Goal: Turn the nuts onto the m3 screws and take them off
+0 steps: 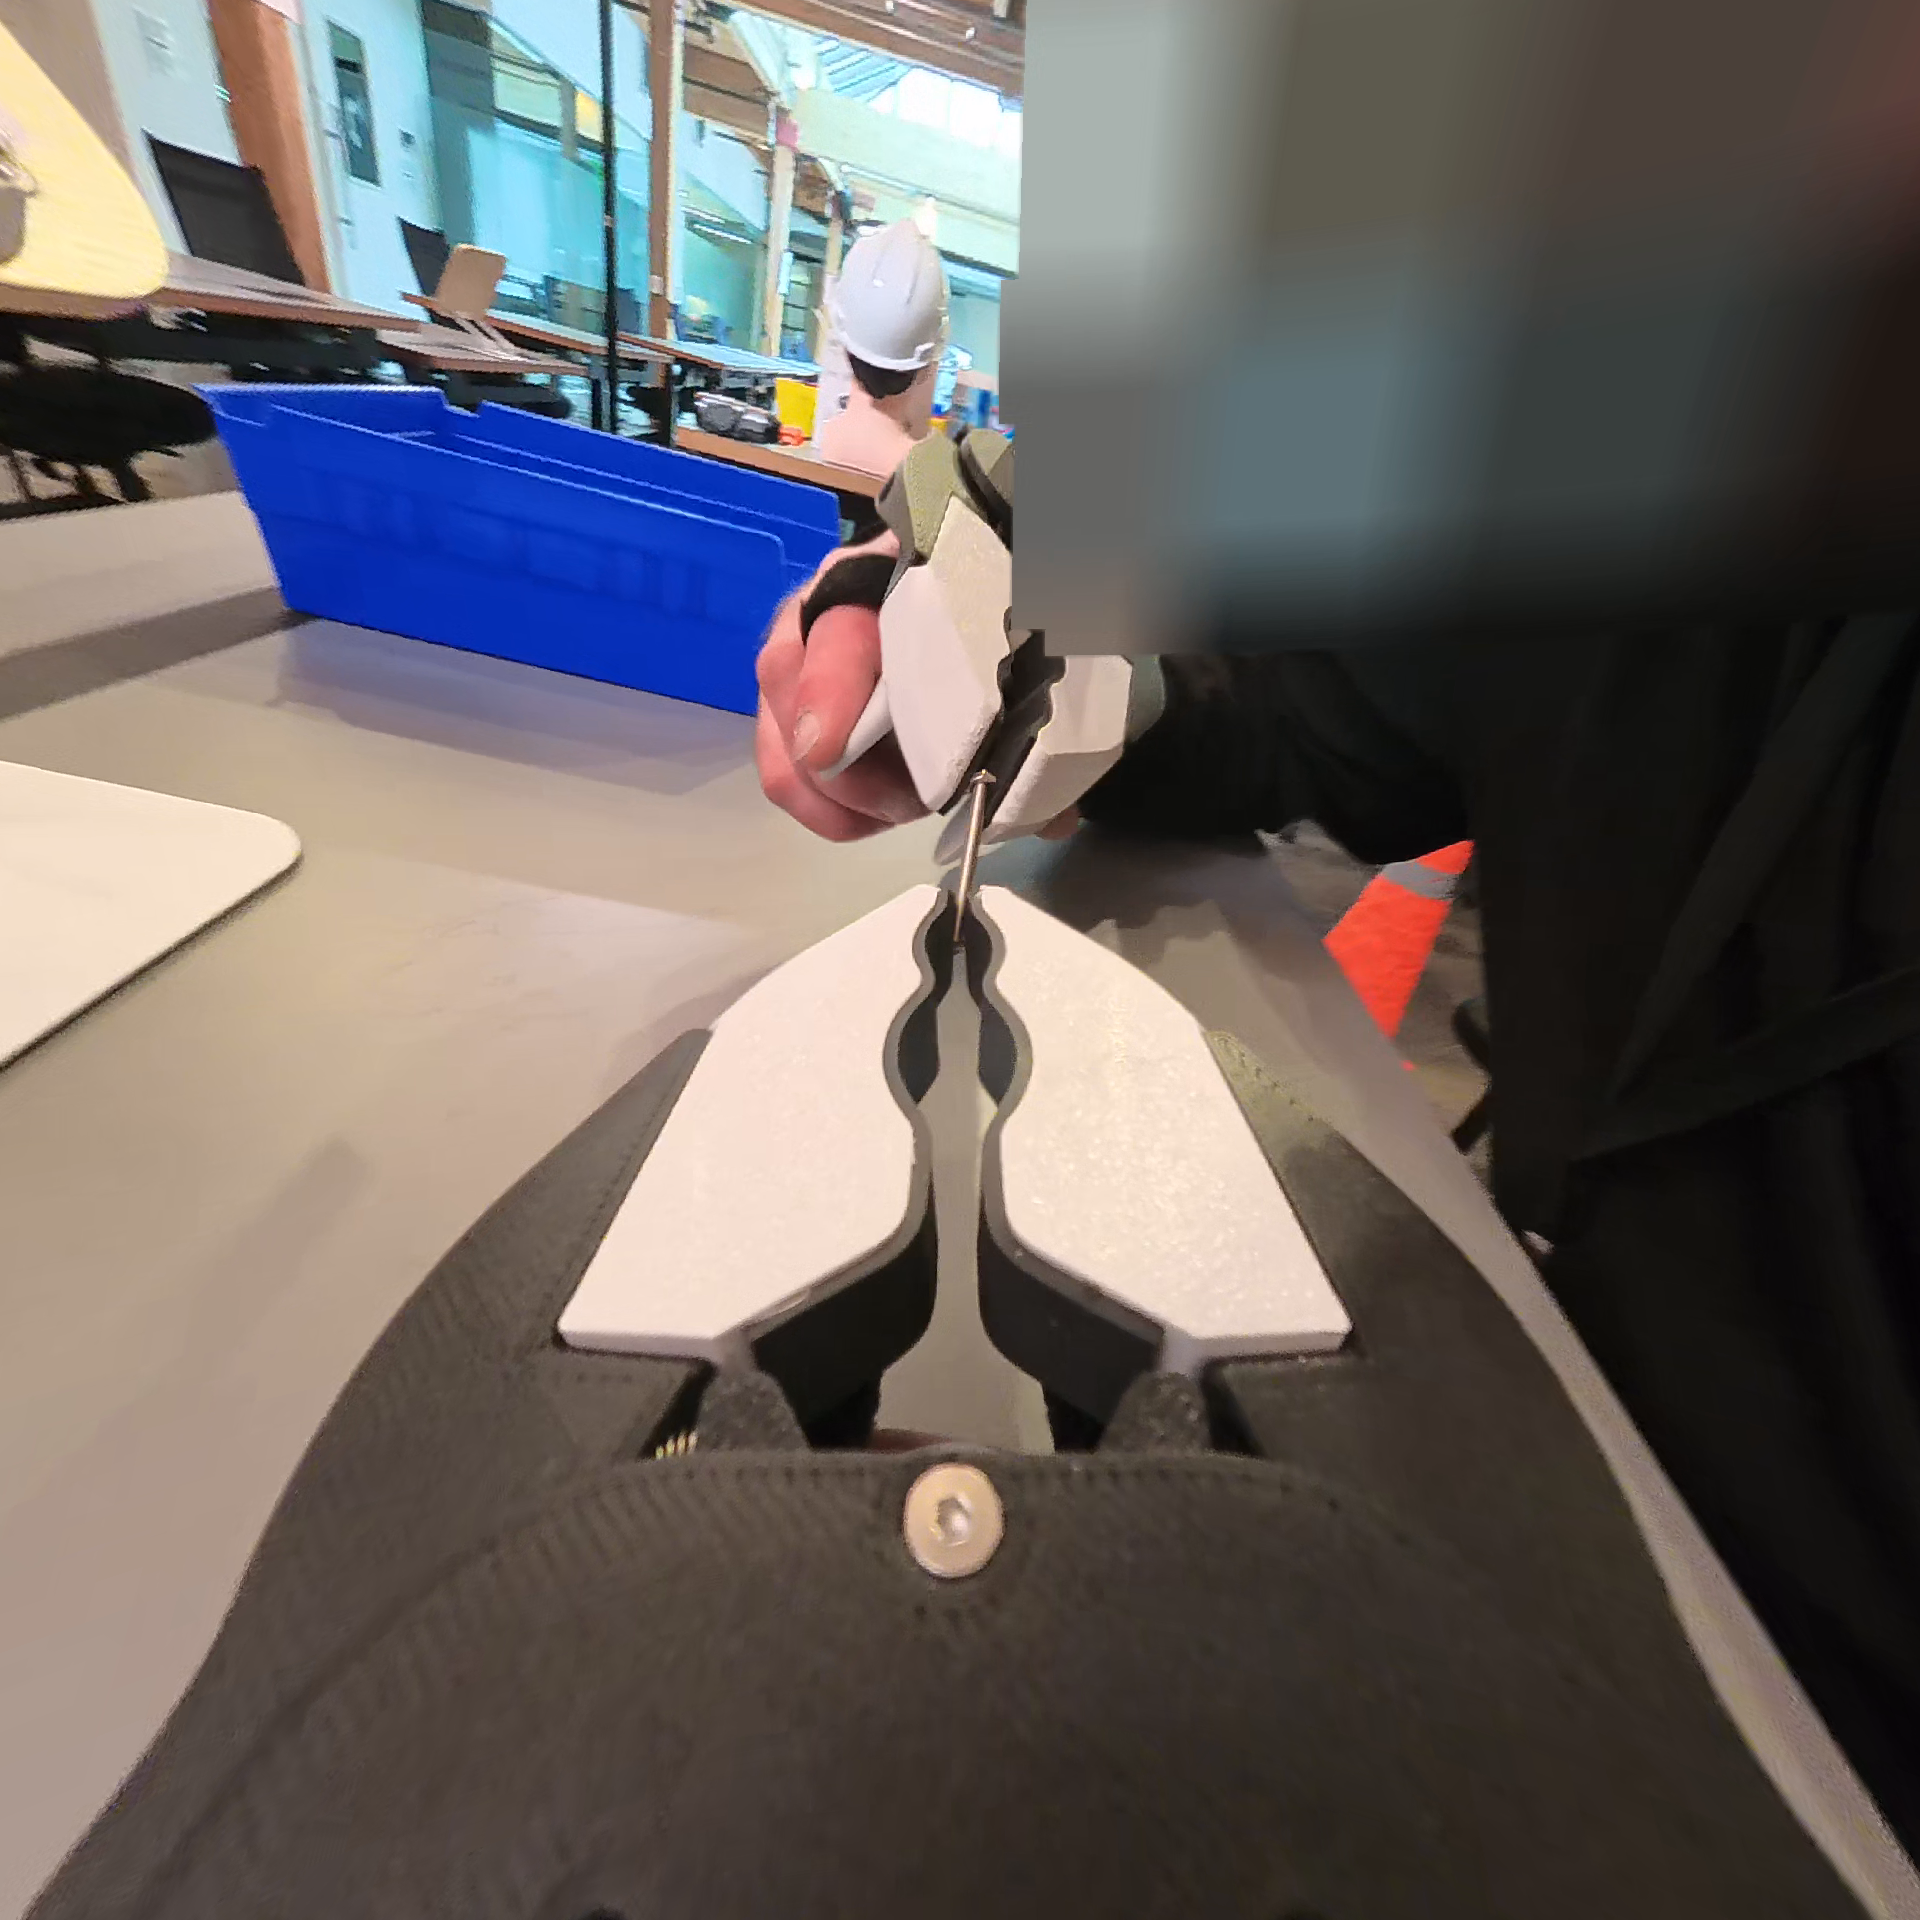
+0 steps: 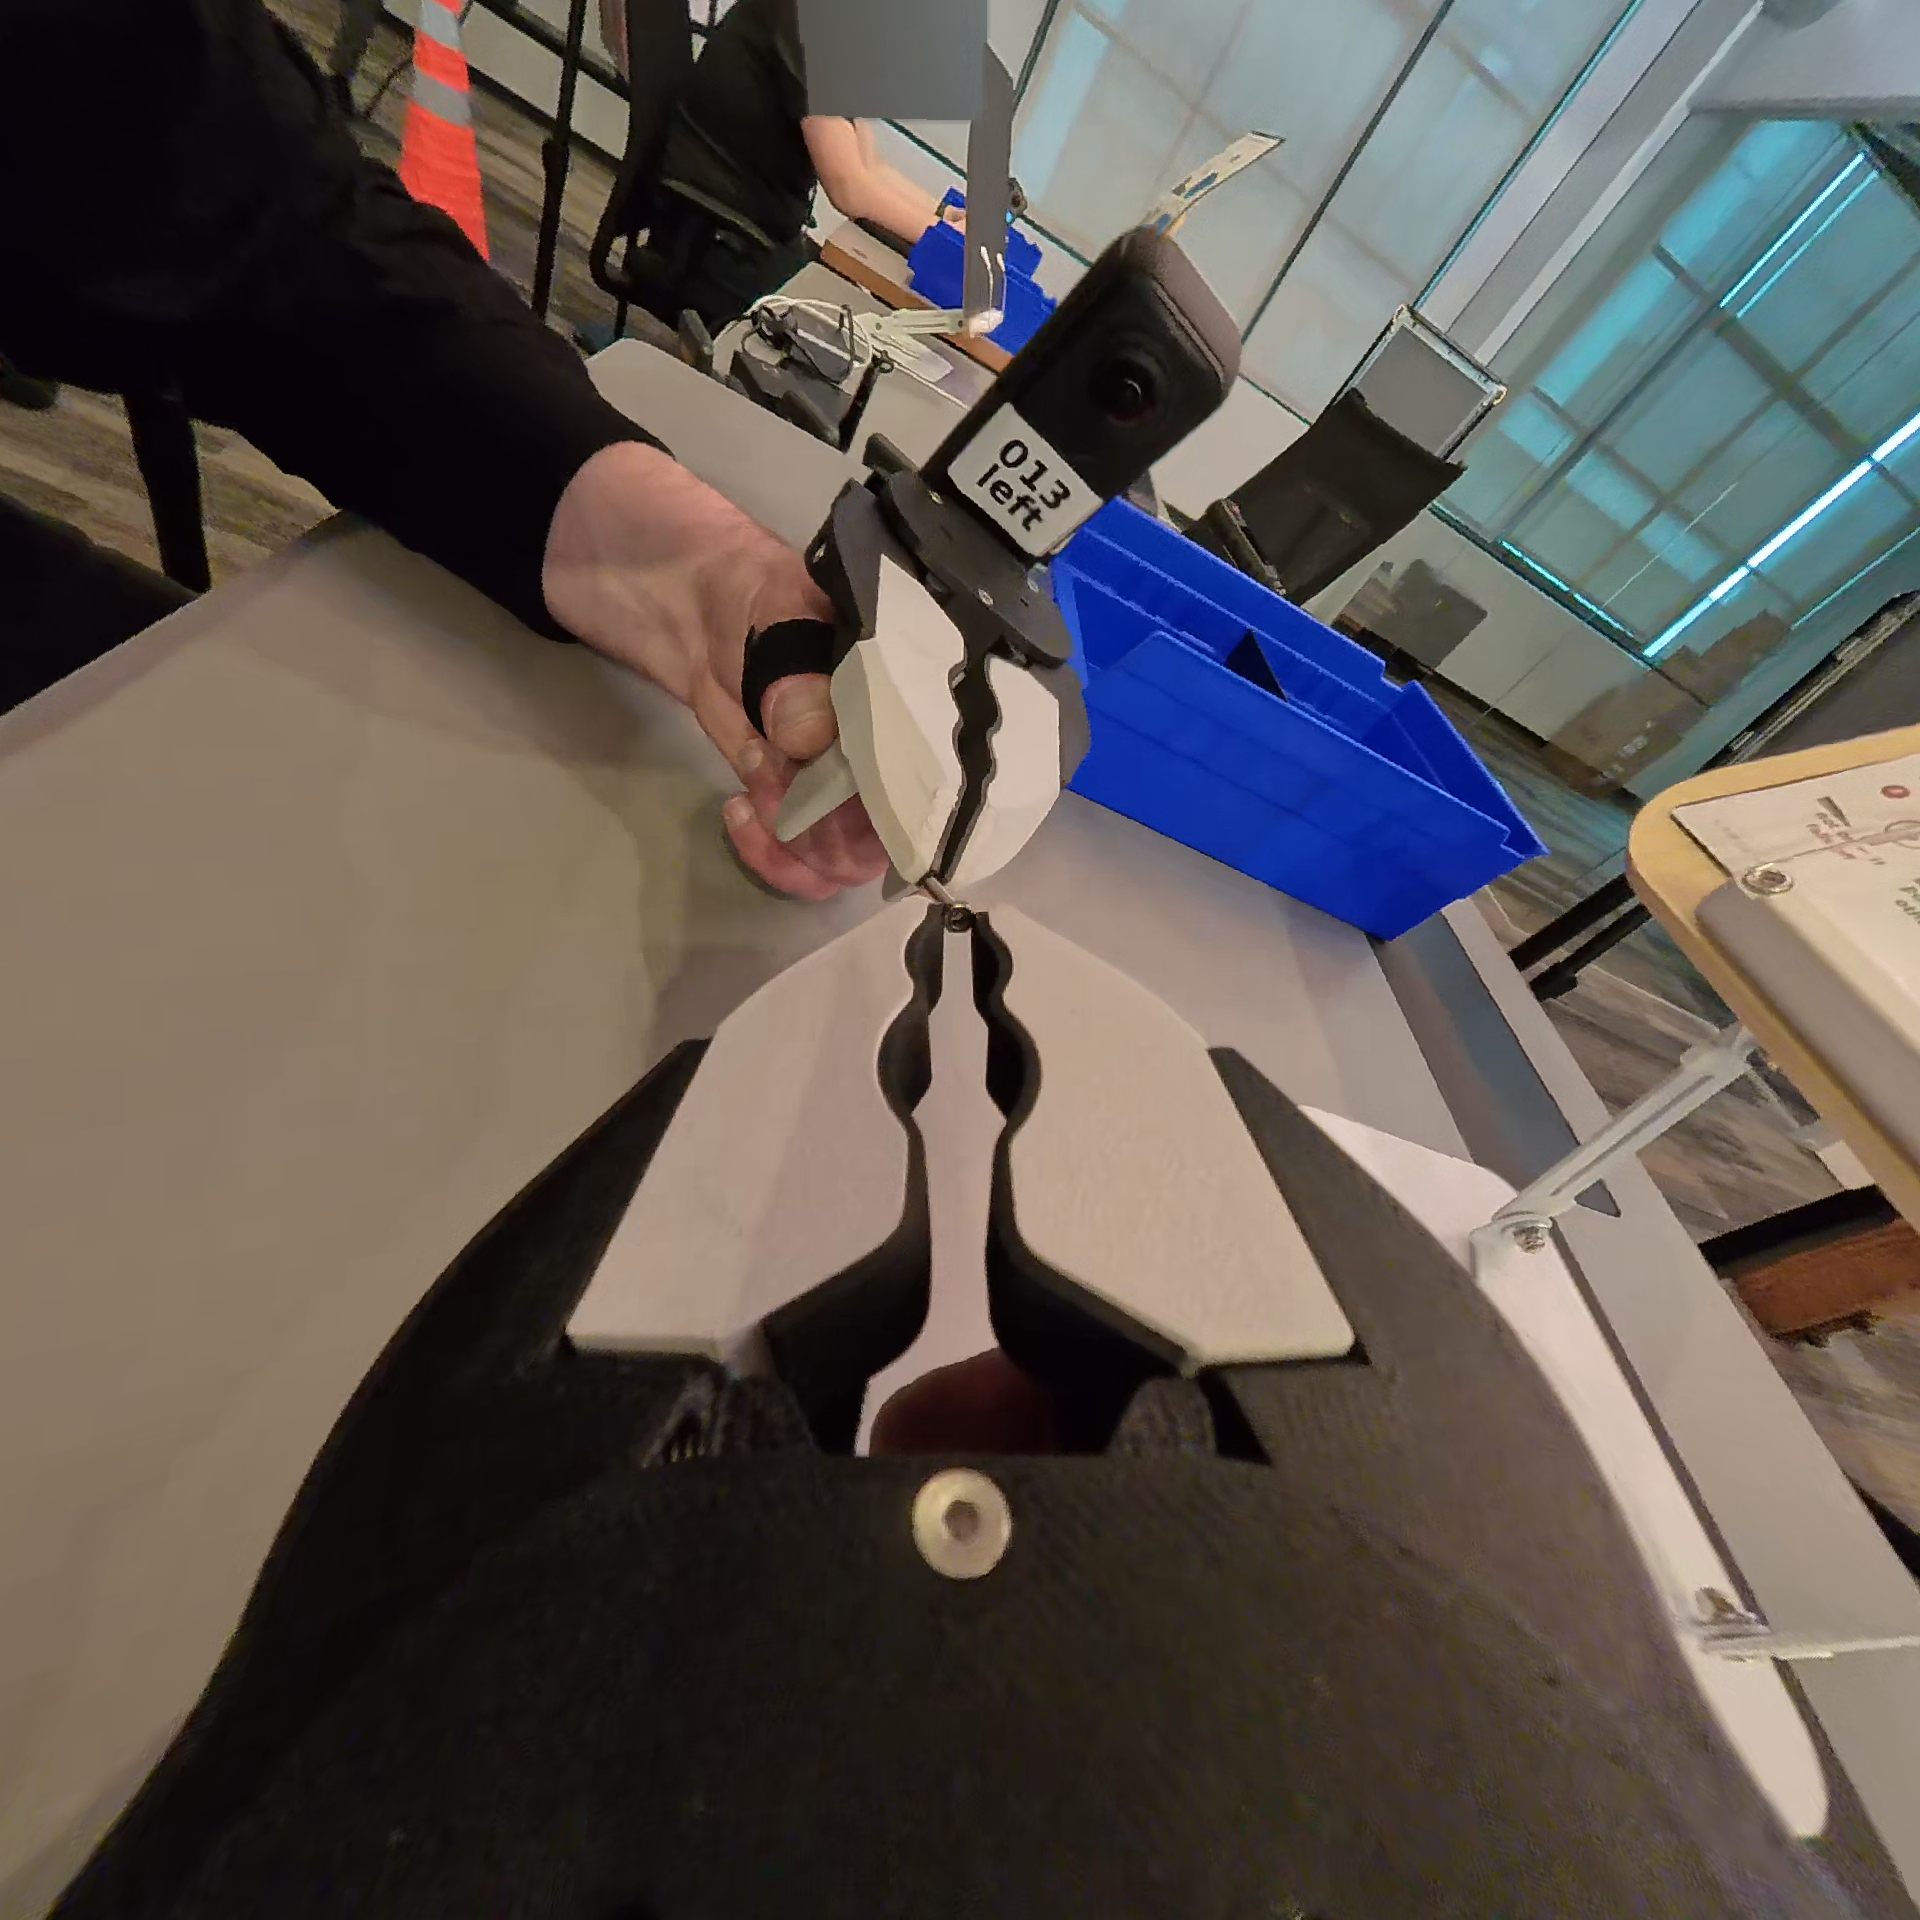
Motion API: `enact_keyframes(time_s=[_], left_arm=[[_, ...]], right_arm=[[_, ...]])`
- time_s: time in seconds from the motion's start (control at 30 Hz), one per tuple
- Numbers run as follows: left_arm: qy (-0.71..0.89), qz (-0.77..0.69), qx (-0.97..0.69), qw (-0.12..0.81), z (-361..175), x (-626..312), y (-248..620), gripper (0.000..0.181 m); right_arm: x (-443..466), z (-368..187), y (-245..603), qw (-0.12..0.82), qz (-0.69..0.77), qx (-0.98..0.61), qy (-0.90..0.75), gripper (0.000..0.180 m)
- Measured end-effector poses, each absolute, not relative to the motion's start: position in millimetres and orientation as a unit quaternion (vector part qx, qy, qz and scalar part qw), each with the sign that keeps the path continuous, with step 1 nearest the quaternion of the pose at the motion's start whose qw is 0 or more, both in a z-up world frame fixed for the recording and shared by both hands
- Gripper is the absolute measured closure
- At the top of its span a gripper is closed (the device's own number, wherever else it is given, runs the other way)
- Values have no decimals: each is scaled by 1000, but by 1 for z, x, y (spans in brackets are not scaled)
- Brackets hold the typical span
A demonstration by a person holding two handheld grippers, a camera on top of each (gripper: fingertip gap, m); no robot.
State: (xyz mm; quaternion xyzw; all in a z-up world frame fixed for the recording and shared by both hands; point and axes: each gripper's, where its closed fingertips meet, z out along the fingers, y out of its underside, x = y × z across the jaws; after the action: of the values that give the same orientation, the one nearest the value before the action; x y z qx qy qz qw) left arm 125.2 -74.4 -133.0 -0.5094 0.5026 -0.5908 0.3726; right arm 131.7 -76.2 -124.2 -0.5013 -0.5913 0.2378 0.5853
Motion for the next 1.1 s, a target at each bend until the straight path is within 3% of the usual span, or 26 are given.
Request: enact_keyframes(time_s=[1.1], left_arm=[[634,-246,-476,558,-153,131,-51,180]], right_arm=[[137,-143,-60,509,308,-590,-546,175]])
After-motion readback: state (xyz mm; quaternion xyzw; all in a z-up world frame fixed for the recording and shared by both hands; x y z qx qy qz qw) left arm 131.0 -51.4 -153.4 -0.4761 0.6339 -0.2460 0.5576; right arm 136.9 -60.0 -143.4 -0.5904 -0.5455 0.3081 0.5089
